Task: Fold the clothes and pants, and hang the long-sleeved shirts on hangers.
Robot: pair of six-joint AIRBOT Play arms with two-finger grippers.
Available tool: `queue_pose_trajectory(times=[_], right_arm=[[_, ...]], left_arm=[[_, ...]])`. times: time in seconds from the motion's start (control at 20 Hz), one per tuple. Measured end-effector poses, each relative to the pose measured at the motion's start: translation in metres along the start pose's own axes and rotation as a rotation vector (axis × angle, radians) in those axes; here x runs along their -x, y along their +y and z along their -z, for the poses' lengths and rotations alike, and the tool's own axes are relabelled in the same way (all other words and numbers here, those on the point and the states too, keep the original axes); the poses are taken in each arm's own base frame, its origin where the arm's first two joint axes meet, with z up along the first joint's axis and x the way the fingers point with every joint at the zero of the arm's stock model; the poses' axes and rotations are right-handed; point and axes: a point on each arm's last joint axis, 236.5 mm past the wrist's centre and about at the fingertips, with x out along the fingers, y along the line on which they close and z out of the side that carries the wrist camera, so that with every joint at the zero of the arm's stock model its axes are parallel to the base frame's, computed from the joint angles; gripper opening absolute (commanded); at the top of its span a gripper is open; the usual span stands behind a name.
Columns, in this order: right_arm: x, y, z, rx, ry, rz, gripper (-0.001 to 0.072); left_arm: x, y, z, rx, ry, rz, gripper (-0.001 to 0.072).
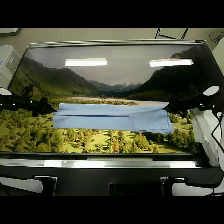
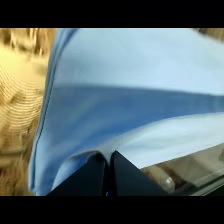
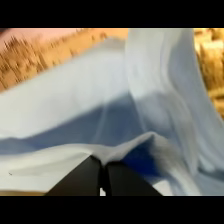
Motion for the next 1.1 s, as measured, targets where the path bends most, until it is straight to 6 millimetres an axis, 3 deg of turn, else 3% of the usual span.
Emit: queue_pose_trajectory(times=[0.1, 0.15, 0.2, 0.25, 0.3, 0.35, 0.45, 0.6, 0.7, 0.85, 1.0, 1.05, 1.1], right_arm=[[-0.015, 0.001, -0.012, -0.034, -0.009, -0.025, 0.0045], [-0.02, 0.0, -0.015, -0.047, -0.008, -0.033, 0.0058], [-0.027, -0.001, -0.018, -0.061, -0.003, -0.041, 0.0136], [-0.031, -0.001, -0.02, -0.071, 0.0, -0.048, 0.0303], [-0.032, -0.001, -0.022, -0.075, -0.002, -0.055, 0.0571], [-0.03, -0.001, -0.025, -0.065, -0.003, -0.062, 0.0713], [-0.018, -0.009, -0.029, -0.023, 0.007, -0.056, 0.0718], [-0.002, -0.05, -0.026, -0.003, 0.052, 0.028, 0.072], [-0.002, -0.066, -0.015, 0.018, 0.101, 0.049, 0.072], [-0.014, -0.071, 0.001, 0.063, 0.167, 0.027, 0.072], [-0.03, -0.061, 0.014, 0.089, 0.223, -0.014, 0.0703], [-0.036, -0.056, 0.018, 0.098, 0.236, -0.023, 0.058], [-0.043, -0.054, 0.019, 0.109, 0.236, -0.017, 0.0306]], left_arm=[[-0.015, 0.001, -0.012, 0.013, 0.021, 0.01, 0.0058], [-0.023, 0.002, -0.015, 0.018, 0.032, 0.015, 0.0232], [-0.03, 0.003, -0.017, 0.025, 0.041, 0.018, 0.0512], [-0.034, 0.004, -0.019, 0.032, 0.048, 0.023, 0.0636], [-0.035, 0.003, -0.021, 0.034, 0.052, 0.028, 0.0637], [-0.031, 0.002, -0.023, 0.034, 0.052, 0.037, 0.0637], [-0.014, 0.002, -0.029, 0.029, 0.034, 0.047, 0.0637], [0.031, 0.0, -0.036, 0.014, -0.025, 0.06, 0.0637], [0.063, -0.006, -0.036, -0.006, -0.08, 0.058, 0.0636], [0.098, -0.024, -0.031, -0.051, -0.147, 0.048, 0.0637], [0.119, -0.049, -0.021, -0.105, -0.189, 0.039, 0.0636], [0.122, -0.058, -0.017, -0.122, -0.195, 0.037, 0.0636], [0.124, -0.067, -0.013, -0.143, -0.197, 0.036, 0.0635]])
